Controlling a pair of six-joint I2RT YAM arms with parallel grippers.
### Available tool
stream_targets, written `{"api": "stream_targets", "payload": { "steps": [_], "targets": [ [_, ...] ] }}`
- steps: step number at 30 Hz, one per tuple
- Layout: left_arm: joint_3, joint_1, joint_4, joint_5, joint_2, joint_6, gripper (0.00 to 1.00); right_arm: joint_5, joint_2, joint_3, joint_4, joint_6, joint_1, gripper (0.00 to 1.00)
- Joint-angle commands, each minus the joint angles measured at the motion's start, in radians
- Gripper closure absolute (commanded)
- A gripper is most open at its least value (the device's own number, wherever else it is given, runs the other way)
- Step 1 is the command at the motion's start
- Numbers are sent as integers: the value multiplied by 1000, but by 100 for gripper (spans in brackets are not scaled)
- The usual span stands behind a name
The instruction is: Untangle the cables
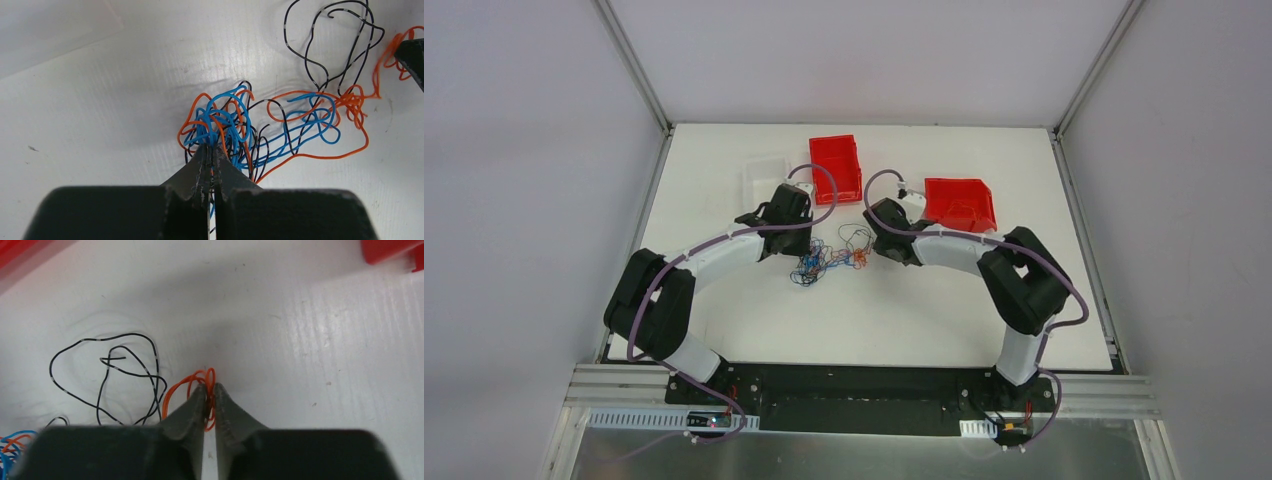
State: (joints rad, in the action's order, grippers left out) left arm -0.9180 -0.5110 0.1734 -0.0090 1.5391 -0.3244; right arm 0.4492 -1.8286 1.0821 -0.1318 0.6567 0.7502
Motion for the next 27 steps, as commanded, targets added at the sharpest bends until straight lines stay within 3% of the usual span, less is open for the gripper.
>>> {"api": "stream_targets", "payload": {
  "steps": [1,6,13,19,27],
  "targets": [
    [-35,-7,13,-26,-12,21,100,59,16,11,-70,35,-2,100],
    [-51,-7,43,-71,4,13,100,146,199,-132,-109,43,-98,100],
    [-61,-5,76,-141,13,-10,100,67,596,-391,-105,-23,-410,100],
    [-61,-1,100,-219,9,-25,100,23,802,-395,-196,-85,-570,100],
    [-44,23,115,-265,-31,-61,100,-41,888,-358,-256,-107,-658,100]
  ]
}}
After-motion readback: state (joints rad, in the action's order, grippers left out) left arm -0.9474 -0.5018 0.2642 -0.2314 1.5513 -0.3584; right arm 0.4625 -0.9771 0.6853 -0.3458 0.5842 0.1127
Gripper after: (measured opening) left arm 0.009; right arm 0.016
